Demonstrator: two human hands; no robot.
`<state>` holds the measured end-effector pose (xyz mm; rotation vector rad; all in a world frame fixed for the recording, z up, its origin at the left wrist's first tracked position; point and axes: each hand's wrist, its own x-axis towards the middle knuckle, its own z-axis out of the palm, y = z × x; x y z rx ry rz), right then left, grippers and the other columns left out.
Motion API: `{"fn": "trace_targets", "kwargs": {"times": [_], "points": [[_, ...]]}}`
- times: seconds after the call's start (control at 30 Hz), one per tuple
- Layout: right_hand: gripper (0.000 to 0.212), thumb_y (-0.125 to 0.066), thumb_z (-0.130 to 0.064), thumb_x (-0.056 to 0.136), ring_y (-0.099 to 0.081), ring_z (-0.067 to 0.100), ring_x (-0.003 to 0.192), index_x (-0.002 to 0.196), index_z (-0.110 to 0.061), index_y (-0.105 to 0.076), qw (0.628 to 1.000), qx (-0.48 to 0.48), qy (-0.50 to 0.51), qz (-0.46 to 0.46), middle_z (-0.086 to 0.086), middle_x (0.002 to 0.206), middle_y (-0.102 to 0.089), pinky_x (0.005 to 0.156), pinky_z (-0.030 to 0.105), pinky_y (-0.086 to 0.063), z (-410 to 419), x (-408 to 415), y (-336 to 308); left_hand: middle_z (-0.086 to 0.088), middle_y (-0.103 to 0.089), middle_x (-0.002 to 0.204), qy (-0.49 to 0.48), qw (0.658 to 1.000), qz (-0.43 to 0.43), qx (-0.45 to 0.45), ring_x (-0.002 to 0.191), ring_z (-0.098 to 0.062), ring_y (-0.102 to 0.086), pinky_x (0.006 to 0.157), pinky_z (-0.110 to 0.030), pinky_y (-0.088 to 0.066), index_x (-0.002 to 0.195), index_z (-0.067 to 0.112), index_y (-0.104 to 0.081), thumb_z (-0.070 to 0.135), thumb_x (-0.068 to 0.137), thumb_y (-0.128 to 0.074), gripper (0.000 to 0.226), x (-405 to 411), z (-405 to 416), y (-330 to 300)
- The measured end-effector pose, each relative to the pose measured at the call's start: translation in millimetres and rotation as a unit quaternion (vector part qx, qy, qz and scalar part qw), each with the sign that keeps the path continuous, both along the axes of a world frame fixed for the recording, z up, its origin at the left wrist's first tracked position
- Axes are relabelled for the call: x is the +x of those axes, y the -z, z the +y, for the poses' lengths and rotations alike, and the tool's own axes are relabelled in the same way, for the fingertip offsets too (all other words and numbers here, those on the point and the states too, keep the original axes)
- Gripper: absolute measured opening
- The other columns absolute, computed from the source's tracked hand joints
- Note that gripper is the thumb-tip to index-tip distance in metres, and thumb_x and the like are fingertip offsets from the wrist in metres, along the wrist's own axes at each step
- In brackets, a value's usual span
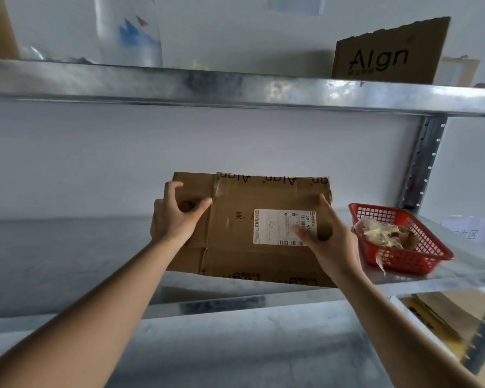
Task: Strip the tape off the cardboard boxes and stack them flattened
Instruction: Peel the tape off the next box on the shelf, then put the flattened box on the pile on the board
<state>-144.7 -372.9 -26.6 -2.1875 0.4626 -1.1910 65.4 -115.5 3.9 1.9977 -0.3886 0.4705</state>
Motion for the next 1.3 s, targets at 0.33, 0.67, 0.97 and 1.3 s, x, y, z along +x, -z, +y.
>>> {"fn": "trace_targets", "kwargs": {"times": [0.33, 0.67, 0.97, 1.3], "points": [[0.091, -0.074, -0.071, 0.077, -0.068, -0.005, 0.067, 0.155, -0.042, -0.037, 0.997, 0.072, 0.012, 0.037, -0.021, 0.070, -0.071, 0.056, 0.013, -0.053, 16.6, -47.0, 42.9, -0.013, -0.041, 0.139, 0.004, 0.992, -0.003, 0.128, 0.124, -0.040, -0.055, 0.098, -0.047, -0.050, 0.141, 0.034, -0.052, 0.064, 0.088, -0.066, 0.063, -59.9, 15.7, 34.0], [0.091, -0.075, -0.075, 0.073, -0.062, 0.010, 0.064, 0.151, -0.042, -0.043, 0.992, 0.117, 0.027, 0.027, -0.002, 0.076, -0.071, 0.052, 0.022, -0.051, 28.6, -116.7, 66.8, -0.015, -0.039, 0.141, 0.039, 0.987, 0.018, 0.152, 0.123, -0.044, -0.056, 0.105, -0.048, -0.048, 0.145, 0.031, -0.052, 0.060, 0.091, -0.065, 0.063, -116.9, 13.7, 52.9], [0.098, -0.078, -0.074, 0.071, -0.072, 0.004, 0.087, 0.154, -0.036, -0.043, 0.983, 0.148, 0.101, 0.028, -0.011, 0.101, -0.076, 0.082, 0.040, -0.064, 62.6, -209.4, 89.2, -0.017, -0.040, 0.141, 0.149, 0.973, 0.001, 0.177, 0.124, -0.044, -0.055, 0.104, -0.054, -0.049, 0.151, 0.032, -0.046, 0.060, 0.093, -0.062, 0.066, -166.1, 9.3, 74.7], [0.087, -0.077, -0.074, 0.070, -0.066, 0.002, 0.107, 0.147, -0.047, -0.048, 0.954, 0.208, 0.215, 0.033, -0.025, 0.120, -0.070, 0.091, 0.043, -0.061, 131.7, -357.1, 151.9, -0.013, -0.031, 0.161, 0.294, 0.916, -0.056, 0.265, 0.149, -0.031, -0.032, 0.120, -0.058, -0.028, 0.154, 0.030, -0.045, 0.058, 0.095, -0.060, 0.067, -264.3, -14.0, 127.7]]}}
